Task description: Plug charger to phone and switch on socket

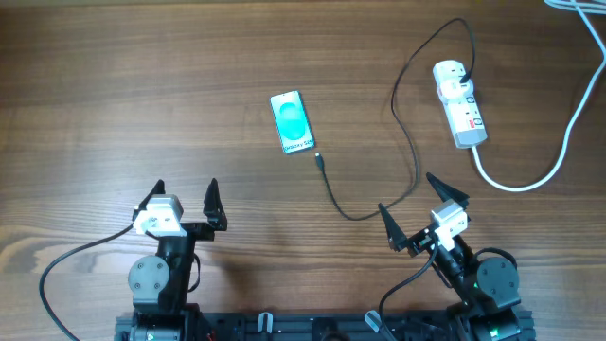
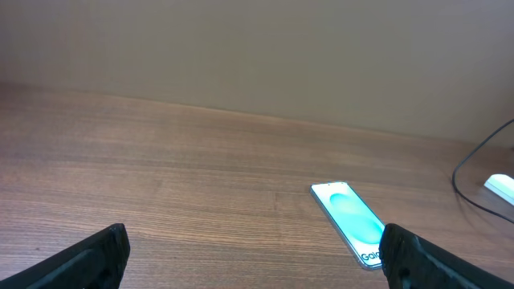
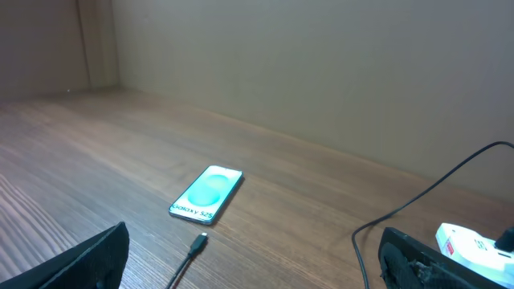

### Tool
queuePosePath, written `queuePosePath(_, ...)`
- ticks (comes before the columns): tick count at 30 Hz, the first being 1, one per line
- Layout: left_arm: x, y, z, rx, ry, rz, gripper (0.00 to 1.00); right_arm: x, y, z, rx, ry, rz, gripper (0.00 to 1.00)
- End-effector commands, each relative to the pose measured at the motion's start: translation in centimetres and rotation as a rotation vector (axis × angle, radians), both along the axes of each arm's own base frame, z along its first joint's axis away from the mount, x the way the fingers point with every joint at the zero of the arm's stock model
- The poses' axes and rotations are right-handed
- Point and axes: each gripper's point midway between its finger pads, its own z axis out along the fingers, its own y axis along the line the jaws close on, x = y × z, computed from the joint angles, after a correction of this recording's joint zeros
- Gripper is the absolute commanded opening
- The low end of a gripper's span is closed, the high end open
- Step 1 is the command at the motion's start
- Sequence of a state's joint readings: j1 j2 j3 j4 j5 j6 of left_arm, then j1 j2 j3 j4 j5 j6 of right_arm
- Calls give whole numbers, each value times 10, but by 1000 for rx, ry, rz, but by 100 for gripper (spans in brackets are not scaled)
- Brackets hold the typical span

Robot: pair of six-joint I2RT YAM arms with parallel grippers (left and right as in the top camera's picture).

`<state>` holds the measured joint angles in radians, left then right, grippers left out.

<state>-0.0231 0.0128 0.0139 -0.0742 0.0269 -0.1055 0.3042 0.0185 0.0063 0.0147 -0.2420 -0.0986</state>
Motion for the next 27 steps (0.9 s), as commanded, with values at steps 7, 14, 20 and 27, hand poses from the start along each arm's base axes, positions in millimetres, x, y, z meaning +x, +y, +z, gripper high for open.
queuePosePath(7,0,4,-3,24,2,17,100,0,-1,1,-3,-10,-7,100)
queuePosePath(14,0,4,-3,24,2,17,100,0,-1,1,-3,-10,-7,99)
queuePosePath(20,0,4,-3,24,2,17,100,1,-1,0,-5,-5,-7,100)
queuePosePath(27,0,4,-3,24,2,17,100,2,-1,-4,-10,11,-7,100)
